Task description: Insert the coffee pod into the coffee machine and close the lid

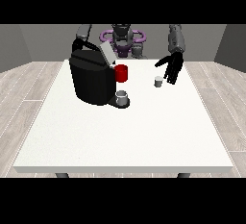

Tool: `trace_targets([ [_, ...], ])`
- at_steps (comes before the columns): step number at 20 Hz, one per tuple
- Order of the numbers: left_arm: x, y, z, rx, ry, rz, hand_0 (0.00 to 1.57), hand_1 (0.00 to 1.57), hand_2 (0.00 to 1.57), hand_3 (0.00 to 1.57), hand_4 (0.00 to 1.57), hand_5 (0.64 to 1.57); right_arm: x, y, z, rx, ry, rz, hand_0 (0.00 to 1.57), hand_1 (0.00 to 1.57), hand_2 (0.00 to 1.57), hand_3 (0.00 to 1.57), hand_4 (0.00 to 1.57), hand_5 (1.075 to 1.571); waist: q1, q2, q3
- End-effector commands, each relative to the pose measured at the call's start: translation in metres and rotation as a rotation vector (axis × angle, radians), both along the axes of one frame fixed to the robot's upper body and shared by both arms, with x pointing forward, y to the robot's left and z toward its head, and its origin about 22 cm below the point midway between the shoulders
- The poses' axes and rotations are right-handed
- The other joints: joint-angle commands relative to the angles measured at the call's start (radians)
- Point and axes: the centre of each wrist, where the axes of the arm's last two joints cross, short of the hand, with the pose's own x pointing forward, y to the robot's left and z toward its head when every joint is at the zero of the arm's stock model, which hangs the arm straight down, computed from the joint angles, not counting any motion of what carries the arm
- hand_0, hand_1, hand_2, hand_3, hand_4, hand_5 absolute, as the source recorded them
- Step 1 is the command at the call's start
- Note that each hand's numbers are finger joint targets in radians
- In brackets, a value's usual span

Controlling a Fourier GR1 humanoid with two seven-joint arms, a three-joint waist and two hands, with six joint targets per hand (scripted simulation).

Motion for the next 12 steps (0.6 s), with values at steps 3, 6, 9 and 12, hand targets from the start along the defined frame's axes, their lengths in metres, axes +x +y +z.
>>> trace_targets([
  [3,0.019,-0.016,-0.008,0.080,-0.041,-0.010,0.00,0.00,0.42,0.00,0.00,1.571,0.022,0.010,0.012,0.041,0.019,0.002,0.00,0.00,0.00,0.00,0.00,1.571,0.026,0.042,0.0001],
  [6,0.017,-0.022,-0.028,0.111,-0.083,0.007,0.76,0.76,0.88,0.62,0.00,1.571,0.013,0.005,-0.003,0.024,0.059,0.027,0.00,0.00,0.00,0.00,0.00,1.571,0.012,0.028,0.0001],
  [9,0.026,-0.036,-0.024,0.186,-0.101,-0.015,0.84,0.84,0.92,0.76,0.30,1.571,0.013,0.020,-0.007,0.016,0.077,0.024,0.00,0.00,0.00,0.00,0.00,1.571,0.013,0.009,0.0002],
  [12,0.028,-0.039,-0.026,0.250,-0.159,-0.069,1.07,1.07,1.13,0.93,0.46,1.571,0.018,0.022,-0.009,0.020,0.075,0.015,0.00,0.00,0.00,0.00,0.00,1.571,0.022,0.032,0.0001],
])
